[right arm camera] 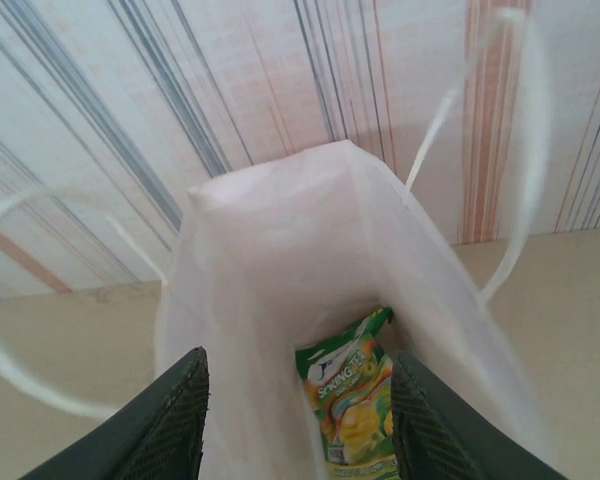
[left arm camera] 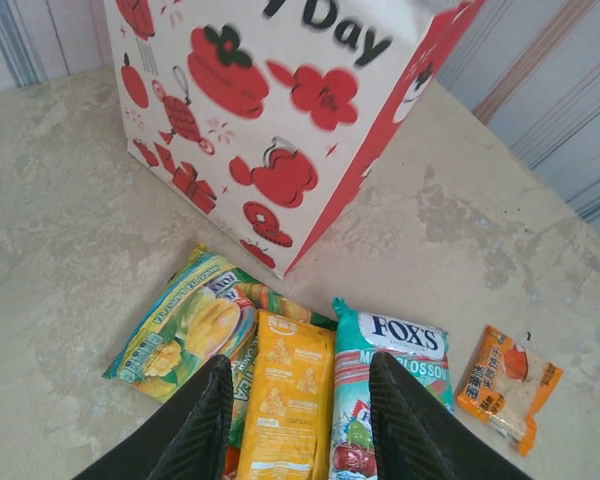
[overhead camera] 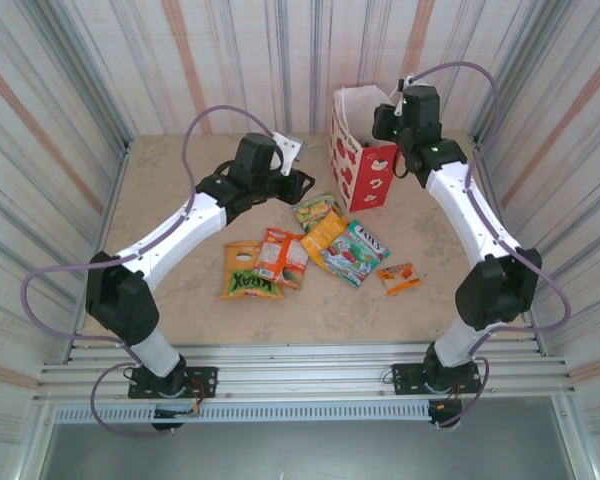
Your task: Place the snacks into the paper bag
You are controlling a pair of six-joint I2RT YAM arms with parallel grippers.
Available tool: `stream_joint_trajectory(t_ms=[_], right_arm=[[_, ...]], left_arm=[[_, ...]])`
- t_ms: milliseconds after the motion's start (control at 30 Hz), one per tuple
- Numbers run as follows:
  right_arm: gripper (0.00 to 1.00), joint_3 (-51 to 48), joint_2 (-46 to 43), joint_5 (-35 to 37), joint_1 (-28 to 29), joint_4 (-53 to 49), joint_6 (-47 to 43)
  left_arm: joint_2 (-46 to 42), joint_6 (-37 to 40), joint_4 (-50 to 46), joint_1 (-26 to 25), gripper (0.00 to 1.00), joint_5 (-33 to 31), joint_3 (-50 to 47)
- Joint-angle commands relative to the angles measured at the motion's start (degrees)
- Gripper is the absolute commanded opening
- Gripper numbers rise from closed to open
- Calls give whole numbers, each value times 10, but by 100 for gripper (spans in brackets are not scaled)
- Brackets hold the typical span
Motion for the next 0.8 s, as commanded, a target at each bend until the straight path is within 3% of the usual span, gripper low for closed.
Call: stream_joint_trajectory(t_ms=[0,433,767], right_arm=[[51,-37,-67,-1,4,-3,9],[54,-270,-258,-148,-52,-76,64],[54,-490,-294,-269,-70,-37,191]], left_arm=[[-16,-8,-10,-13,41,2,-17],[81,-104,33,-22,41,110,-7],[187,-153,28,-23,42,185,19]])
